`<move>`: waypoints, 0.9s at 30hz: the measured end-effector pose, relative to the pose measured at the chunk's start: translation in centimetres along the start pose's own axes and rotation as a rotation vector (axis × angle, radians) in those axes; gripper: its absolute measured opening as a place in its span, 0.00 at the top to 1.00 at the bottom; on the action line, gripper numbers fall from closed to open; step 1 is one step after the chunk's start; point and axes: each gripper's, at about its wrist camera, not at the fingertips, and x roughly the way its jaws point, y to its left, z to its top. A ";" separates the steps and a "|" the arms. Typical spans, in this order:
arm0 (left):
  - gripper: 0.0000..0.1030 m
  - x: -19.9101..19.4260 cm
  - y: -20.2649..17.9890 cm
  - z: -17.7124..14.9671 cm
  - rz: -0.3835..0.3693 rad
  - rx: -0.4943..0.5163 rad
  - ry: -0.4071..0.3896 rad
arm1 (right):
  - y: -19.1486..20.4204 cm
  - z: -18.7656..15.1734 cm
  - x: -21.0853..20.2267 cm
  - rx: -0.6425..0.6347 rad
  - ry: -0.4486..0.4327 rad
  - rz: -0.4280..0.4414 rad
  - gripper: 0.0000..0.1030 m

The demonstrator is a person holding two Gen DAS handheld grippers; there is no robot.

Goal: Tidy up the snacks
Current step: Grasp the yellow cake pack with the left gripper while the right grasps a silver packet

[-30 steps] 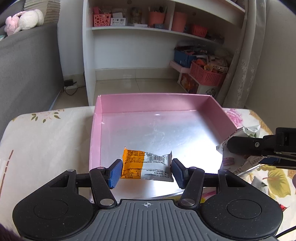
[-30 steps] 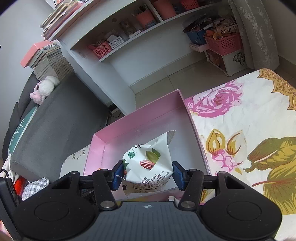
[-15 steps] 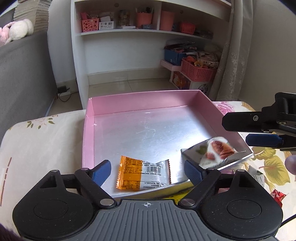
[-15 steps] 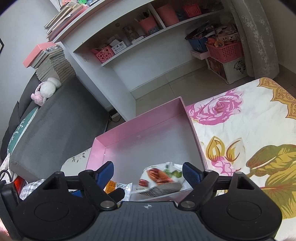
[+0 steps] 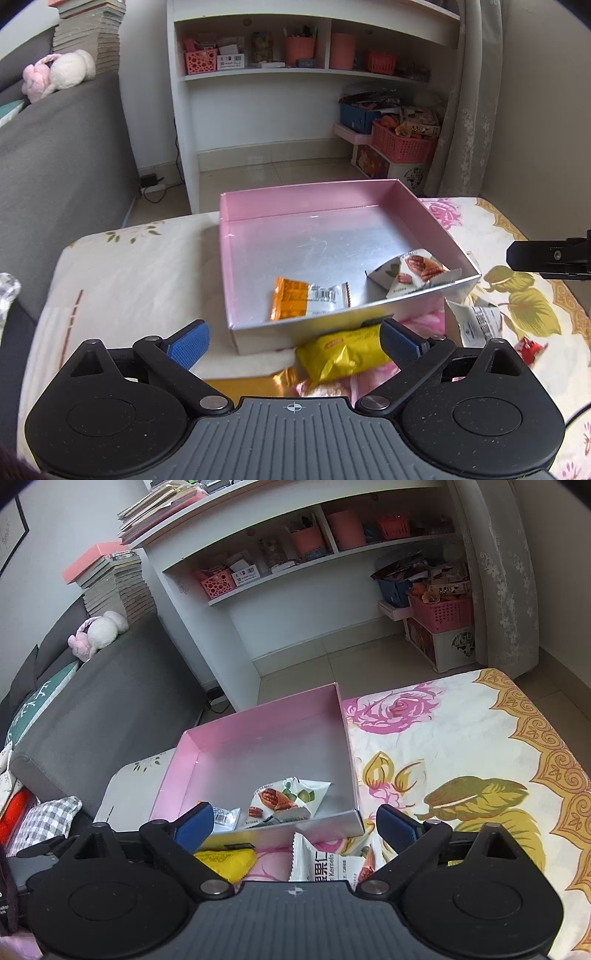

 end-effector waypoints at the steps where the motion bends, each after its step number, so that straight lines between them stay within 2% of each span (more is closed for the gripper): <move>1: 0.03 -0.6 0.3 -0.2 -0.003 -0.003 -0.001 | -0.1 -0.2 -0.4 -0.006 0.000 0.000 0.13; 10: 0.01 -4.5 2.5 -3.1 -0.025 0.002 -0.025 | -0.1 -2.1 -2.7 -0.031 -0.019 -0.002 0.09; 14: 0.01 -5.2 3.5 -4.7 -0.033 -0.005 -0.009 | 0.7 -3.9 -3.4 -0.126 -0.001 -0.027 0.09; 21: 0.01 -5.5 3.2 -7.5 -0.056 0.059 0.028 | 2.3 -7.2 -4.7 -0.338 0.002 -0.029 0.08; 27: 0.01 -6.0 1.0 -9.4 -0.114 0.143 0.052 | 2.6 -9.4 -4.1 -0.377 0.081 -0.018 0.08</move>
